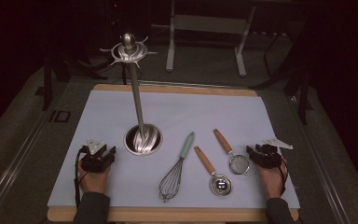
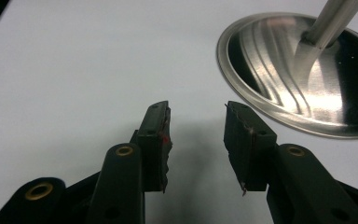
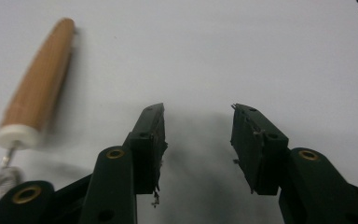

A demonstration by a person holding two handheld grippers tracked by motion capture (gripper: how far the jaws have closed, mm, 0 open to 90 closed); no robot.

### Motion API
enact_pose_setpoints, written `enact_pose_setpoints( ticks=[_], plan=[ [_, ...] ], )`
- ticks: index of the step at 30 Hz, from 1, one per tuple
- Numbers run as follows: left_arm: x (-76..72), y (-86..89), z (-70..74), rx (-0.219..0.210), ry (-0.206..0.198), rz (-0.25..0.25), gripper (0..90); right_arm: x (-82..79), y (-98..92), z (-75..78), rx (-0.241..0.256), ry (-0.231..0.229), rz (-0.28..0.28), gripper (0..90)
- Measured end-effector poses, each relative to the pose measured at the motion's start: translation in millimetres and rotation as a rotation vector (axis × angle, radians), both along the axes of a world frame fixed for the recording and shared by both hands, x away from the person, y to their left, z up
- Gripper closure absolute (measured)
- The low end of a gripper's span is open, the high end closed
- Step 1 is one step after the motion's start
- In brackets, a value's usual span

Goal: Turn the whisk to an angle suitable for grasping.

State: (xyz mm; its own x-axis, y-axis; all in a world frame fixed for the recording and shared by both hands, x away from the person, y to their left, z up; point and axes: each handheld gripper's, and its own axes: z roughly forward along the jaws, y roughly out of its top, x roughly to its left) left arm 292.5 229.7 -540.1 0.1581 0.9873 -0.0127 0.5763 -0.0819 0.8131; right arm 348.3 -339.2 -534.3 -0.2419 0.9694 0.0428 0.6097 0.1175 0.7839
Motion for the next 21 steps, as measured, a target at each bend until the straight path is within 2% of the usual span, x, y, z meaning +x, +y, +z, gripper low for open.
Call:
enact_pose_setpoints(
  ticks=[3,5,8,11,14,15,18,21],
  plan=[
    [-1.3,-0.2,0.3,-0.004,-0.012,-0.050,65.3,-1.9,-1.5,2.8,0.018,-0.006,0.001,54.5],
    [-2.0,-1.1,0.5,0.002,-0.017,-0.059,65.9,-2.8,-1.7,6.0,0.029,-0.007,0.006,54.2],
    [-1.9,-0.2,0.7,-0.009,-0.019,-0.091,66.7,-1.4,3.6,15.1,0.024,0.015,0.046,53.8],
    [2.6,1.9,0.0,-0.041,0.024,-0.135,66.5,-0.8,8.1,23.9,0.032,0.014,0.058,54.9],
    [2.7,0.9,0.2,-0.027,0.027,-0.140,67.0,-1.7,11.4,35.4,0.066,0.024,0.085,55.5],
    [2.8,0.9,0.1,-0.027,0.027,-0.140,67.1,-1.8,13.7,39.5,0.073,0.040,0.100,55.5],
    [3.6,3.9,0.2,-0.044,0.036,-0.128,67.2,0.0,20.7,47.6,0.037,0.086,0.141,57.6],
    [2.6,7.3,1.1,-0.039,0.029,-0.122,67.7,0.6,29.1,56.8,0.013,0.107,0.180,58.7]
  ],
)
